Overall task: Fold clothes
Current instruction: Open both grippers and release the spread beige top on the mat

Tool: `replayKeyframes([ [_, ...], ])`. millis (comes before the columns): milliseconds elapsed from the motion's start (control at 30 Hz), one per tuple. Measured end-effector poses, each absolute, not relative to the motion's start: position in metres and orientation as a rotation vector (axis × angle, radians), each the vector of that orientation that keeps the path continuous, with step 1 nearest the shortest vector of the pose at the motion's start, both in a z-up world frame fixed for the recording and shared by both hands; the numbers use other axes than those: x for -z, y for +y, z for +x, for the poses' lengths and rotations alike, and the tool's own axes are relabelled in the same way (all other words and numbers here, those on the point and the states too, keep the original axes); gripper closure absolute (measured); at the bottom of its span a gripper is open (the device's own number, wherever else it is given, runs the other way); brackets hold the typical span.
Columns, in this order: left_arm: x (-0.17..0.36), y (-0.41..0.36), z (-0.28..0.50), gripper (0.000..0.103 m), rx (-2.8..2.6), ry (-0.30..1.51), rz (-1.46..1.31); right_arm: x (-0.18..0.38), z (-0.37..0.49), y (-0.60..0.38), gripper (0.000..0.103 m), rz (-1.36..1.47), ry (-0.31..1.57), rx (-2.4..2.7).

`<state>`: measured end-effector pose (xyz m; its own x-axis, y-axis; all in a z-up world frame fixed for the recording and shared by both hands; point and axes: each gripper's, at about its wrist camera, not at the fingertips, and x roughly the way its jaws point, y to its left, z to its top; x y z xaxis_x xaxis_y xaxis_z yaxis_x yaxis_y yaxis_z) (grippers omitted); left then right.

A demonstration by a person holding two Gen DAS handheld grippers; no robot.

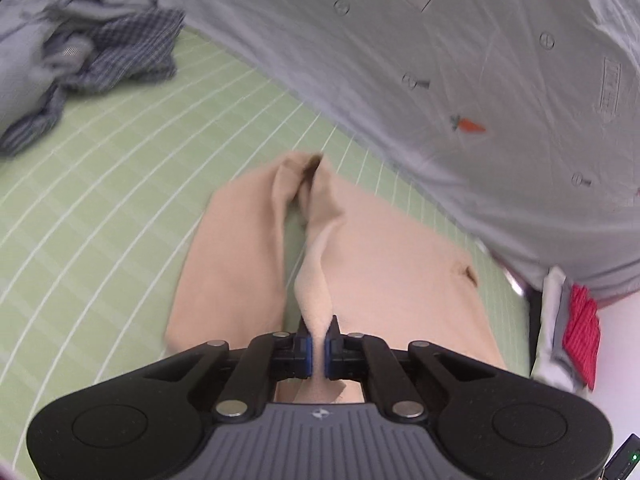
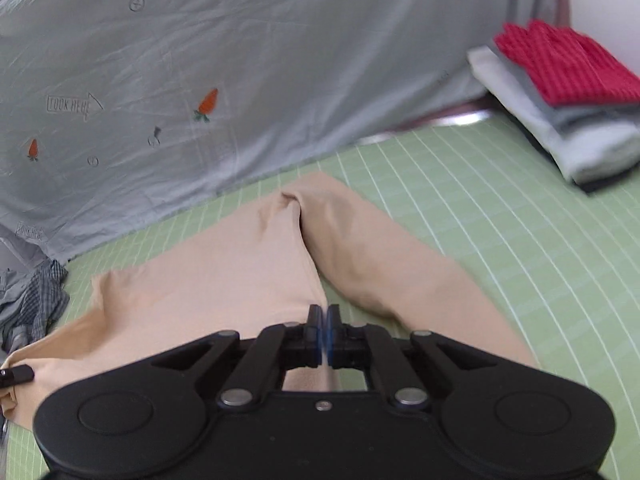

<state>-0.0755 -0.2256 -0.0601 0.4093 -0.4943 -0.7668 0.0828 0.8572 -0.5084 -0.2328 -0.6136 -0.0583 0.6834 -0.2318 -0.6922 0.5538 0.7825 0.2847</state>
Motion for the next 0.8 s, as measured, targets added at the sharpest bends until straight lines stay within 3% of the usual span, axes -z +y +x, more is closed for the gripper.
replayKeyframes([
  [200,0.117,-0.207,-0.125,0.096,0.256,1.298,-0.446,0.111,-0.29,-0.596,0.101,0.588,0.88,0.444],
  [300,0.12,-0.201,-0.134,0.088,0.232,1.297,-0.452,0.118,-0.302,-0.595,0.099,0.592,0.914,0.459],
  [367,0.113,-0.199,-0.136,0.071,0.227,1.258,-0.436,0.118,-0.309,-0.593,0.089,0.576,0.923,0.475],
  [433,0.105,-0.197,-0.136,0.055,0.203,1.216,-0.404,0.119,-0.311,-0.591,0.065,0.551,0.932,0.491],
  [467,0.102,-0.195,-0.135,0.044,0.189,1.199,-0.389,0.12,-0.312,-0.588,0.061,0.547,0.938,0.497],
  [500,0.099,-0.192,-0.133,0.04,0.173,1.183,-0.373,0.121,-0.312,-0.586,0.054,0.543,0.944,0.503],
  [600,0.099,-0.182,-0.123,0.035,0.155,1.16,-0.332,0.125,-0.309,-0.575,0.019,0.523,0.966,0.508],
  [667,0.103,-0.178,-0.113,0.032,0.144,1.162,-0.308,0.127,-0.305,-0.565,0.014,0.496,0.973,0.496],
  [733,0.109,-0.177,-0.105,0.032,0.145,1.175,-0.246,0.127,-0.299,-0.553,0.0,0.462,0.984,0.493],
  [800,0.114,-0.179,-0.095,0.032,0.161,1.184,-0.177,0.128,-0.29,-0.542,0.0,0.423,0.992,0.494],
])
